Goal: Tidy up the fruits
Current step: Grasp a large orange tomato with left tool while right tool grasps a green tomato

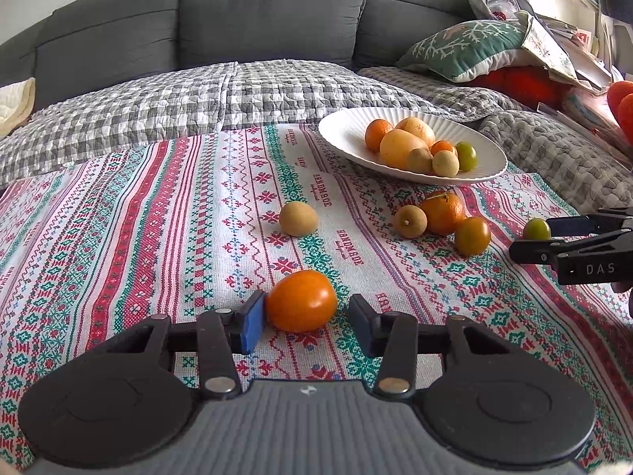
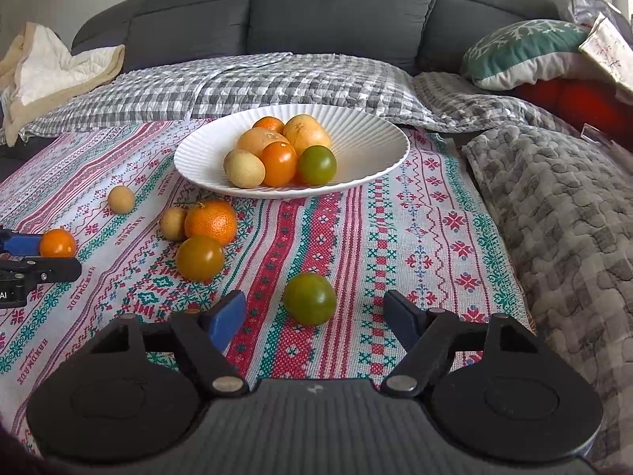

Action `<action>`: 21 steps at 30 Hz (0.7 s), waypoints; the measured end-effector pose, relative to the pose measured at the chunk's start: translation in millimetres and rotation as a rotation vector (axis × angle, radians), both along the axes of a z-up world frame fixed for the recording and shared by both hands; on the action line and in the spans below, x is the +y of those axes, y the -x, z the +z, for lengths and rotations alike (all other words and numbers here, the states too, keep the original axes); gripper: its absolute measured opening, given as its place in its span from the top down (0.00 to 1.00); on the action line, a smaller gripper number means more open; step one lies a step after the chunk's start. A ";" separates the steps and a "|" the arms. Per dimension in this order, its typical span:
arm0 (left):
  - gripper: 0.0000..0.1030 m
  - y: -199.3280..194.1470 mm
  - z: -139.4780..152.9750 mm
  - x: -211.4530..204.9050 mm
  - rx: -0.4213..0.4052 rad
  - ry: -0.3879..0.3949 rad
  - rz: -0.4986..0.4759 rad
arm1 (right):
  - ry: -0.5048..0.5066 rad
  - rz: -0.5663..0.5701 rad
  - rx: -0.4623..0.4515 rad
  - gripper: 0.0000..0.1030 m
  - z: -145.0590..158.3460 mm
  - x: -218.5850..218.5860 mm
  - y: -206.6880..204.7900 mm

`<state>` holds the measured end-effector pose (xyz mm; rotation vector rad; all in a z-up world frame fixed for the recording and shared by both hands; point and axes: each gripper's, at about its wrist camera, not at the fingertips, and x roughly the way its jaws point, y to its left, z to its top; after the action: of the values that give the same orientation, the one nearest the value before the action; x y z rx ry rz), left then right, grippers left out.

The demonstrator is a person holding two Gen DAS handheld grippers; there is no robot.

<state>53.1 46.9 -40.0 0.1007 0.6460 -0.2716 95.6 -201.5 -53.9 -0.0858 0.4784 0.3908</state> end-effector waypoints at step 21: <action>0.71 -7.0 3.5 -4.2 0.032 0.030 0.021 | -0.037 0.002 0.022 0.77 5.5 -3.1 -0.9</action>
<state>60.1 42.7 -36.5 0.0613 0.6746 -0.2630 96.5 -204.6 -48.4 -0.0458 0.4928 0.4024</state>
